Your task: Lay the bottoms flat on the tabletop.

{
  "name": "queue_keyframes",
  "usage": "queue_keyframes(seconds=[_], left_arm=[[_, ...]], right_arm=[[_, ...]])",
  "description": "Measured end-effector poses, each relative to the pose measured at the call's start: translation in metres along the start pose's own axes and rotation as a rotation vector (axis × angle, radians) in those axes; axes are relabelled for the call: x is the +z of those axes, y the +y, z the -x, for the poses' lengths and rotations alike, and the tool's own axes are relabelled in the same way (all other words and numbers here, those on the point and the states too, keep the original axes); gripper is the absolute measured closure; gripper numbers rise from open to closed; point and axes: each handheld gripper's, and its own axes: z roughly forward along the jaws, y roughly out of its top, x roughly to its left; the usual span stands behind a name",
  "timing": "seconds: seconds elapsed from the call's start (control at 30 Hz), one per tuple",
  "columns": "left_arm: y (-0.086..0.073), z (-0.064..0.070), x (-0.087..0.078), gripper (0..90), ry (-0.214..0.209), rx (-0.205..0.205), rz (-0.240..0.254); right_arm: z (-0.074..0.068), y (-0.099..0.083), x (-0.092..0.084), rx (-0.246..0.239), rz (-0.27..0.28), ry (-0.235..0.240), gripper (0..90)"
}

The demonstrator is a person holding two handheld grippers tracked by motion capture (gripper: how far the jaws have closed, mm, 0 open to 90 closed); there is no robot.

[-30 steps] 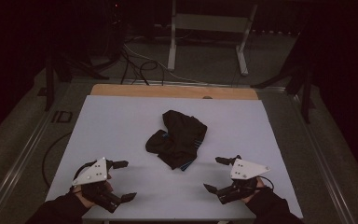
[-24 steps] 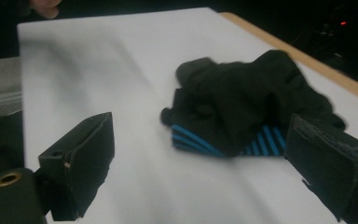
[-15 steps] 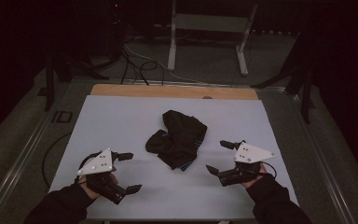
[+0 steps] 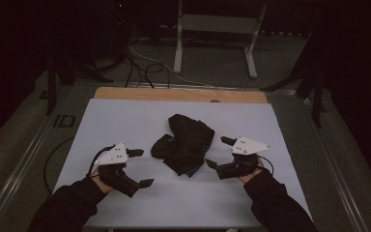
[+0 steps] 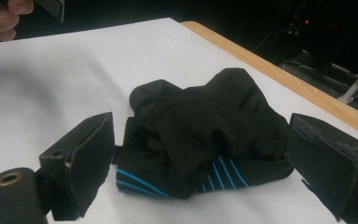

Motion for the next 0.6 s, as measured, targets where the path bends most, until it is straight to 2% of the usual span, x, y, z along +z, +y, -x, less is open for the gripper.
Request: queue_keyframes(seconds=[0.1,0.23,0.3,0.37,0.5,0.6], left_arm=[[0.002,-0.002,0.01,0.0,0.001,0.002,0.002],[0.002,-0.003,0.026,0.0,-0.006,0.008,-0.011],[0.0,-0.004,0.034,0.0,-0.022,0.008,-0.013],[-0.002,-0.004,0.041,0.0,-0.024,0.009,-0.032],[-0.009,-0.006,0.055,0.0,-0.008,0.017,-0.066],[-0.015,-0.007,0.063,0.0,0.024,0.051,-0.081]], right_arm=[[0.001,-0.002,0.01,0.012,-0.002,-0.006,9.1],[-0.001,-0.008,0.022,0.016,-0.034,-0.004,9.1],[-0.003,-0.013,0.027,0.025,-0.034,0.001,9.1],[-0.004,-0.019,0.031,0.028,-0.045,0.008,9.1],[-0.005,-0.031,0.037,0.04,-0.078,0.01,9.1],[-0.006,-0.037,0.041,0.054,-0.098,0.008,9.1]])
